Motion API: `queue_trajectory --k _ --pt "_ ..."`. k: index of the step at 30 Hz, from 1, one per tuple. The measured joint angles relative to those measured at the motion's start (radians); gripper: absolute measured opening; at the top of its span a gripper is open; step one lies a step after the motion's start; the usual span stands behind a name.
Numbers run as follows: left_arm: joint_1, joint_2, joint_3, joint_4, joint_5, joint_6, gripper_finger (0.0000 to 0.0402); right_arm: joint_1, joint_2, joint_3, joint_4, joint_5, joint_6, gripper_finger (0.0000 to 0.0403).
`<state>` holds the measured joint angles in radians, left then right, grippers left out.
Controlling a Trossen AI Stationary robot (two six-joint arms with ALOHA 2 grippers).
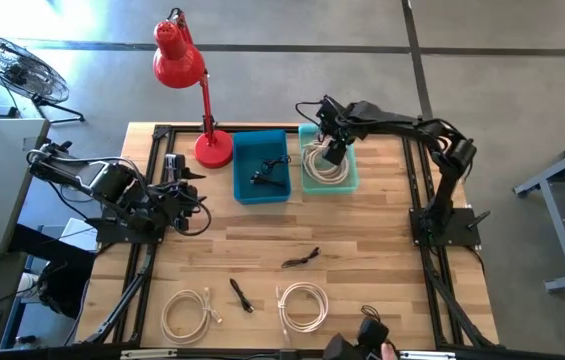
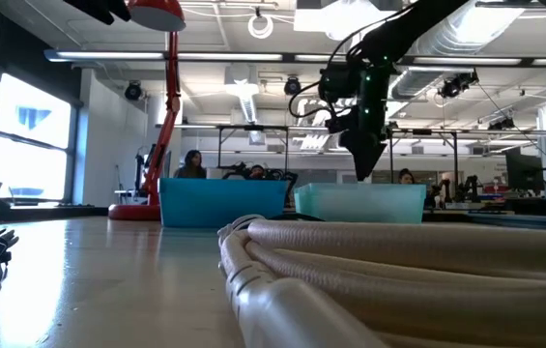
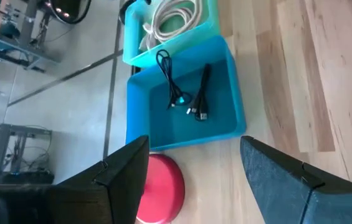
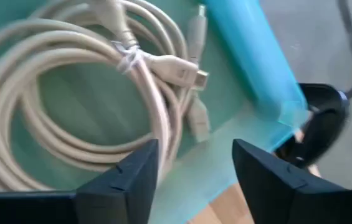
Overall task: Pick & Place USB Port
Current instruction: Put the black usb cable into the blue bin
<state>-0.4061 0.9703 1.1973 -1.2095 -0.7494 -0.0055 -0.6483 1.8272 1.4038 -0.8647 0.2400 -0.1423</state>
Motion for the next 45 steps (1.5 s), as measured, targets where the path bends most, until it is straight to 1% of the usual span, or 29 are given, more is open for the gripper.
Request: queue_trajectory --k 3,6,8,12,15,18,20,22,26,30,34,36,39,45 --pt "0.0 0.0 0.0 -0.001 0.001 0.0 0.0248 0.001 -0.015 0.01 -0.03 0.012 -0.009 0.0217" --pt "0.0 0.002 0.0 -0.012 0.013 0.0 0.0248 0.002 -0.04 0.035 -0.048 0.067 0.036 0.0217" --pt "0.0 0.008 0.0 -0.028 0.028 -0.001 0.0248 0.005 -0.069 0.06 -0.081 0.085 0.051 0.0214" --pt "0.0 0.029 0.0 -0.033 0.047 -0.002 0.0248 0.032 -0.149 0.121 -0.156 0.072 0.055 0.0213" --pt "0.0 0.048 0.0 -0.033 0.063 -0.001 0.0248 0.072 -0.224 0.155 -0.214 -0.024 0.012 0.0212" --pt "0.0 0.07 0.0 -0.032 0.063 -0.001 0.0248 0.124 -0.314 0.16 -0.265 -0.182 -0.019 0.0212" --pt "0.0 0.082 0.0 -0.031 0.062 -0.001 0.0248 0.167 -0.372 0.149 -0.29 -0.262 0.008 0.0212" --pt "0.0 0.095 0.0 -0.031 0.06 -0.001 0.0248 0.218 -0.428 0.131 -0.328 -0.3 0.08 0.0212" --pt "0.0 0.116 0.0 -0.031 0.058 0.0 0.0248 0.346 -0.539 0.071 -0.415 -0.309 0.279 0.0212" --pt "0.0 0.129 0.0 -0.031 0.04 0.0 0.0248 0.499 -0.624 0.009 -0.511 -0.332 0.484 0.0209" --pt "0.0 0.135 0.0 -0.019 0.031 0.0 0.0248 0.671 -0.693 -0.083 -0.508 -0.39 0.734 0.0209" --pt "0.0 0.138 0.0 -0.018 0.032 0.0 0.0248 0.757 -0.709 -0.137 -0.474 -0.397 0.866 0.0208" --pt "0.0 0.147 0.001 -0.017 0.029 -0.002 0.0248 0.889 -0.712 -0.227 -0.38 -0.4 1.062 0.0207" --pt "0.0 0.179 0.0 -0.01 0.033 -0.002 0.0248 1.124 -0.661 -0.392 -0.107 -0.415 1.308 0.0208"
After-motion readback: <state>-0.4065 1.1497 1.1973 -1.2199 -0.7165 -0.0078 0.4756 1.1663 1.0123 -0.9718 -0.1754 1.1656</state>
